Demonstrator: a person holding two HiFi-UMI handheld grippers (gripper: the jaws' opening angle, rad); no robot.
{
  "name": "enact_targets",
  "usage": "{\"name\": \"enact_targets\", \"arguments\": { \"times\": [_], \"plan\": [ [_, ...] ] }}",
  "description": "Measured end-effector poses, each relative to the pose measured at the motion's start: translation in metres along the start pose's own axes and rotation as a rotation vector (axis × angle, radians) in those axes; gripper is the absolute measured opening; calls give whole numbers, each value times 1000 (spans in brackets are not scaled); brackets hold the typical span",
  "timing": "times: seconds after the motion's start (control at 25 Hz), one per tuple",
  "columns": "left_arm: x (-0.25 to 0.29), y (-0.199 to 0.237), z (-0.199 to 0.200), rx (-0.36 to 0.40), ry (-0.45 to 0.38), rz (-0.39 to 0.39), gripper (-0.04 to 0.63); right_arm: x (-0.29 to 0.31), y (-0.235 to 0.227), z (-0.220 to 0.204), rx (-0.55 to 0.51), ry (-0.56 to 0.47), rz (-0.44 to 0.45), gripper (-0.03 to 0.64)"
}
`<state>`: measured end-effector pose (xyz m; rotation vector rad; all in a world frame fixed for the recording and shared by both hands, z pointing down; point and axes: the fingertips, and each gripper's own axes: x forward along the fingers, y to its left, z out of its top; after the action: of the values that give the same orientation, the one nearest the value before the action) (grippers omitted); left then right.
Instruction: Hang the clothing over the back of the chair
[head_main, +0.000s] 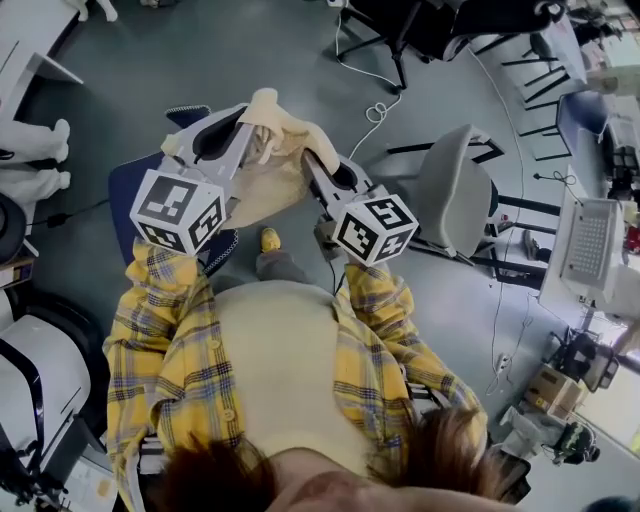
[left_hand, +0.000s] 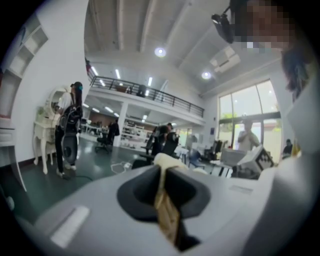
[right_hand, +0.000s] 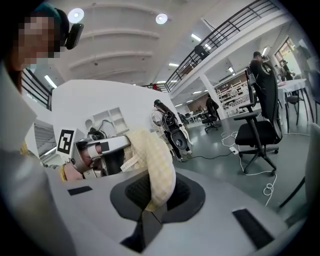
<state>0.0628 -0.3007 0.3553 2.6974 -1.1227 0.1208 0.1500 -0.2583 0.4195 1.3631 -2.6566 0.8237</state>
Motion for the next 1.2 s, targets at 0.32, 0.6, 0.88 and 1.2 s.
{"name": "enact_targets", "arguments": {
  "times": [0.32,0.6,0.88,1.2],
  "plan": [
    [20,-9,-46,69,144,-16,21,2,-27,-39,15,86,-24,29],
    [25,-10,-65,100,236,-6,37,1,-41,-61,-10,164,-23,31],
    [29,-16,-75,99,292,-15,127,2,-47,-69,-41,222,27,45],
    [22,-19,-84,99,313,-13,202,-6,-68,-77,-168,308,-55,221]
  ]
}}
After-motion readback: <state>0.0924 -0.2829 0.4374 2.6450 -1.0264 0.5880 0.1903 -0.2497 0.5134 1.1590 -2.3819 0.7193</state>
